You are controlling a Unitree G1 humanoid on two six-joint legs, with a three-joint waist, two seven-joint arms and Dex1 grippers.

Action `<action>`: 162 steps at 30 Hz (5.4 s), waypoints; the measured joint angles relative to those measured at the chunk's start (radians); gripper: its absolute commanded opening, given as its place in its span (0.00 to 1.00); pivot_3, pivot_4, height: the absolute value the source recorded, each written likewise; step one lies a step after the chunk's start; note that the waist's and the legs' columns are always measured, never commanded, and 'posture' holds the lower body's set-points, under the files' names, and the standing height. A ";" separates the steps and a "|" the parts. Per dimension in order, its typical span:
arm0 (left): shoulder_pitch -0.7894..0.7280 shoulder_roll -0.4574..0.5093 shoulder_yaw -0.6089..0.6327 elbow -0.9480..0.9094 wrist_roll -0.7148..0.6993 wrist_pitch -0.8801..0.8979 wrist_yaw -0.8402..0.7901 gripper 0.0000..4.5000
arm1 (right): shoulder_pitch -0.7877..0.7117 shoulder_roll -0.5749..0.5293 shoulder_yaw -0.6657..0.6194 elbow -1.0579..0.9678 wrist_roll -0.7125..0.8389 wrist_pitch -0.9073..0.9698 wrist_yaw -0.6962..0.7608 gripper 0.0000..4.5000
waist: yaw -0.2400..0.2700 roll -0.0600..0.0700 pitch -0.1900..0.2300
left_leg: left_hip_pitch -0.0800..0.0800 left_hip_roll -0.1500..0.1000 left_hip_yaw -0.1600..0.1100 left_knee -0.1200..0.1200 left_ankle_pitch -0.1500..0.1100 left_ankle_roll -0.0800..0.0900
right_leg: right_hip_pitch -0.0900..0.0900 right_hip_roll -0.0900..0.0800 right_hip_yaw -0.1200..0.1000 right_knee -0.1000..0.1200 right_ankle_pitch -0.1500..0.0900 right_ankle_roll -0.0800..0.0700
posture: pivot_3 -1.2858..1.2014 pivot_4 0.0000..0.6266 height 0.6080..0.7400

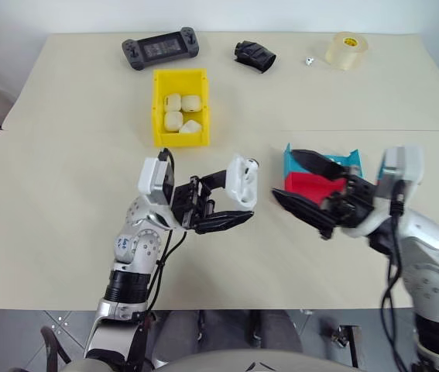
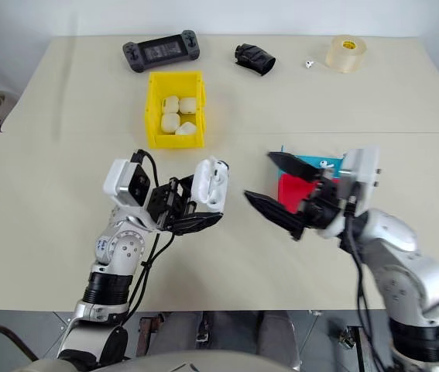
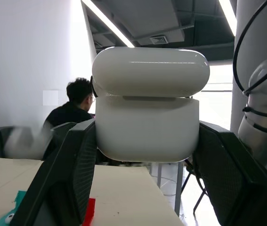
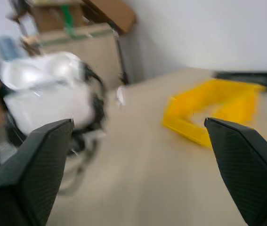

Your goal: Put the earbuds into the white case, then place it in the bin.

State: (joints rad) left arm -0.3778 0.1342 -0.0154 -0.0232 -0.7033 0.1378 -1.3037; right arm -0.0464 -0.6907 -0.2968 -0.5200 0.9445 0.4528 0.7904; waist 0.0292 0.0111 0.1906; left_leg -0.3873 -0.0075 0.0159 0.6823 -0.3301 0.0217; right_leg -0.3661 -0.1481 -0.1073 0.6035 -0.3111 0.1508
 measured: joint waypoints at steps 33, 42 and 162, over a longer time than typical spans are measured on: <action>0.036 0.007 -0.046 0.000 0.008 -0.066 -0.043 0.62 | -0.313 0.097 0.222 0.129 -0.244 -0.015 0.019 0.00 | -0.003 0.000 0.000 | 0.000 0.001 -0.002 0.001 0.000 0.000 | 0.001 0.000 -0.001 -0.001 0.000 0.000 | 0.52 0.24 1.00; 0.031 0.000 -0.041 0.002 0.008 -0.068 -0.006 0.62 | -0.276 0.077 0.207 0.028 -0.117 0.076 0.058 0.00 | -0.003 0.000 0.000 | 0.000 0.001 -0.002 0.001 0.000 0.000 | 0.001 0.001 -0.001 -0.001 0.000 0.000 | 0.52 0.24 1.00; 0.153 0.060 -0.045 -0.180 0.016 -0.073 0.153 0.62 | -1.171 -0.045 0.644 1.732 -1.176 -0.543 0.415 0.99 | -0.023 0.002 0.000 | -0.002 0.002 0.009 0.000 0.000 0.000 | 0.000 0.000 -0.002 -0.005 0.001 0.001 | 0.52 0.24 1.00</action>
State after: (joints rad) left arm -0.2246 0.1946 -0.0607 -0.2029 -0.6874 0.0647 -1.1504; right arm -1.2174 -0.7357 0.3468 1.2118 -0.2315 -0.0899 1.2057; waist 0.0066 0.0133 0.1906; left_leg -0.3896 -0.0053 0.0248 0.6823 -0.3303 0.0221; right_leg -0.3665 -0.1478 -0.1093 0.5986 -0.3105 0.1521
